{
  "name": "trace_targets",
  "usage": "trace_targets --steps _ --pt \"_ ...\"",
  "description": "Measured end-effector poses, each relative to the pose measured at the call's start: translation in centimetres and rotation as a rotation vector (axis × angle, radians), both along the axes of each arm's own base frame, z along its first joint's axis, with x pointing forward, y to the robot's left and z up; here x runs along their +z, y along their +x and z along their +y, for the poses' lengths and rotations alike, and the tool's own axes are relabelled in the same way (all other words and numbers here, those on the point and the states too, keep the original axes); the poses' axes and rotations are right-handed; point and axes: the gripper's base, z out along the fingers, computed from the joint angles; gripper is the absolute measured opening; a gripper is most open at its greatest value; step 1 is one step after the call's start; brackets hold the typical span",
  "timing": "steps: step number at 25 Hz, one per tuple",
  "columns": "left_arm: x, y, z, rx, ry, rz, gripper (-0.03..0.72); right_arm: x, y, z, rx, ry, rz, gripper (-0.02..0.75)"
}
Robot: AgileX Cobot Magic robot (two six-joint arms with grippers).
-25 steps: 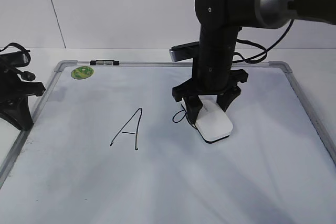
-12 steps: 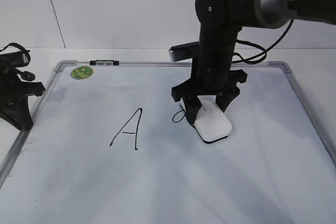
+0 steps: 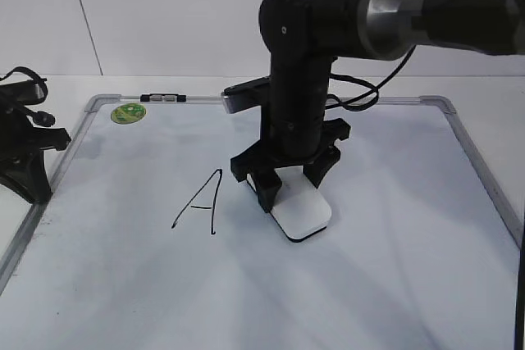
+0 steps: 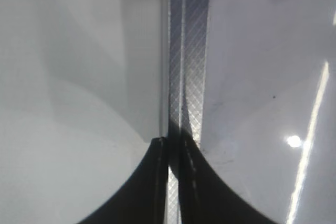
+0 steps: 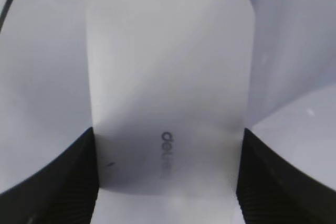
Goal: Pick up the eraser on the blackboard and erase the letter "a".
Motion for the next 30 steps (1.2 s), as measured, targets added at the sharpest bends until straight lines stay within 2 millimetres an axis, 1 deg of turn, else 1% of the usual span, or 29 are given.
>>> trace_targets --steps 11,20,23,27,30 --pt "0.0 0.0 0.0 0.002 -0.003 0.0 0.015 -0.1 0.0 0.0 0.003 -0.025 -0.017 0.552" --pt "0.0 0.0 0.0 0.002 -0.003 0.0 0.015 -0.2 0.6 -0.8 -0.036 -0.016 -0.006 0.552" --pt "0.0 0.0 0.0 0.003 -0.005 0.0 0.015 -0.2 1.1 -1.5 -0.063 -0.011 -0.003 0.552" --pt "0.0 0.0 0.0 0.003 -0.005 0.0 0.015 -0.1 2.0 -3.0 -0.117 -0.014 -0.007 0.552" --pt "0.0 0.0 0.0 0.003 -0.005 0.0 0.015 -0.1 2.4 -3.7 -0.137 -0.013 -0.009 0.552"
